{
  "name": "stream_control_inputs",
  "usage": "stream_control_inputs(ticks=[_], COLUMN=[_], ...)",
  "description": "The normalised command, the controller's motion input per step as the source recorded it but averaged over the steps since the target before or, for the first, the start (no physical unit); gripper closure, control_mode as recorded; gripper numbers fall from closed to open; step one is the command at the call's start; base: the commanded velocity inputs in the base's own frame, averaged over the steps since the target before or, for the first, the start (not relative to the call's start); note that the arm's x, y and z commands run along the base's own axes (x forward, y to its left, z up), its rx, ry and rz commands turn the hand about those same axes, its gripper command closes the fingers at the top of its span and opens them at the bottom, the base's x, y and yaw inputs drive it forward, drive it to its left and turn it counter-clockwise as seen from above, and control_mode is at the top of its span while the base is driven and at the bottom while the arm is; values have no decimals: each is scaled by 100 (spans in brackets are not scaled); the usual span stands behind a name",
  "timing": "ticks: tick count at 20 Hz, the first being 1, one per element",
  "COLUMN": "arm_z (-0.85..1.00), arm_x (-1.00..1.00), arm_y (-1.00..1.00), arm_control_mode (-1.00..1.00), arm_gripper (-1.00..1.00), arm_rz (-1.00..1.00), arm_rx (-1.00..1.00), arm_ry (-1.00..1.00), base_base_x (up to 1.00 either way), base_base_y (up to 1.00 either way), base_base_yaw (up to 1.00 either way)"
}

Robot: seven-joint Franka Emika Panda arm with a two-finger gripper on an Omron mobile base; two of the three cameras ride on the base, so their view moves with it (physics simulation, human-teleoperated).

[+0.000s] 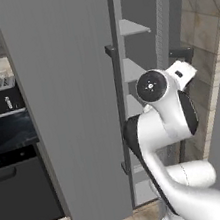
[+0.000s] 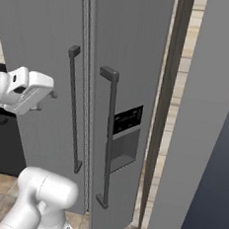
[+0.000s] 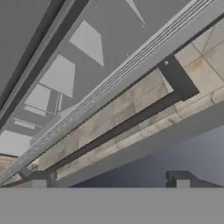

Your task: There is a bowl on the dining counter. Grab a lemon wedge from the fridge and place it in the bowl. Then get the liquor bottle and glass cup from the cabinet and place them next to the bowl.

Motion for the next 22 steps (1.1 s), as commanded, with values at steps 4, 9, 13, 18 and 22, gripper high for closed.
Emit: stream_control_inputs(ticks=[4,9,13,18,22], arm_z=[11,1,-8,-13,-13], arm_x=[49,83,92,90,90], arm_y=[70,23,0,0,-5], arm_control_mode=[-100,-100,-100,-100,-100], arm_gripper=[-100,-100,-100,-100,-100], arm_rz=[1,2,6,7,7], arm_rx=[-27,-11,-1,0,0], arm_ry=[10,9,14,10,8], base_base_x=[0,0,0,0,0], base_base_y=[0,0,0,0,0], base_base_yaw=[0,0,0,0,0])
